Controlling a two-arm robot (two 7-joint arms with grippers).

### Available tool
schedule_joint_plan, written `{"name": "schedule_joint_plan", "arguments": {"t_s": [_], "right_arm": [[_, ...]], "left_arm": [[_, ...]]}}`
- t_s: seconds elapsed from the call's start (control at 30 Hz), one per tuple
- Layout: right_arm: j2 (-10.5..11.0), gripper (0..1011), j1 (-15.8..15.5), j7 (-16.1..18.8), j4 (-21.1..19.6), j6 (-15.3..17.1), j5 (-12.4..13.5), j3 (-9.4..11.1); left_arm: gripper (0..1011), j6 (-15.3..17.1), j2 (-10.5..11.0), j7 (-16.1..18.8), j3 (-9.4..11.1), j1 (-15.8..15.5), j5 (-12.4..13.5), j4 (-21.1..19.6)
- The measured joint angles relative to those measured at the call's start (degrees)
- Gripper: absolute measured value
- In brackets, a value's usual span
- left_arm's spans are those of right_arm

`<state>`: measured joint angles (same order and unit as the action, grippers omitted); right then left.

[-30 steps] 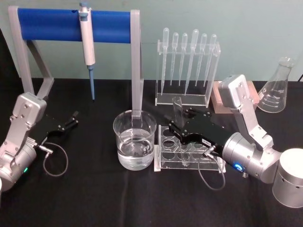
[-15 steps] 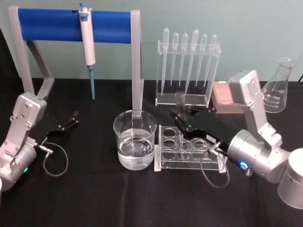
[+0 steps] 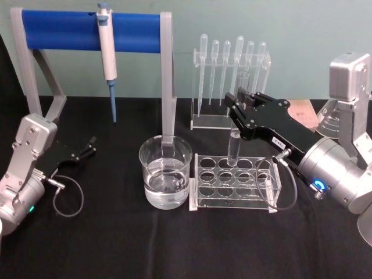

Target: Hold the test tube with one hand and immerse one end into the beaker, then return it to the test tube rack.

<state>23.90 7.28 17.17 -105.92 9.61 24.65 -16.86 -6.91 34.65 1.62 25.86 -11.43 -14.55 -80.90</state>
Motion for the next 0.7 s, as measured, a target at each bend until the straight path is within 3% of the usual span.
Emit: {"name": "schedule_joint_plan", "arguments": {"t_s": [0.7], "right_arm": [[0.1, 227, 0.1, 0.0, 0.2, 0.0, -0.1, -0.2]], "left_arm": [[1000, 0.0, 0.0, 0.0, 0.0, 0.0, 0.0, 0.0]]}}
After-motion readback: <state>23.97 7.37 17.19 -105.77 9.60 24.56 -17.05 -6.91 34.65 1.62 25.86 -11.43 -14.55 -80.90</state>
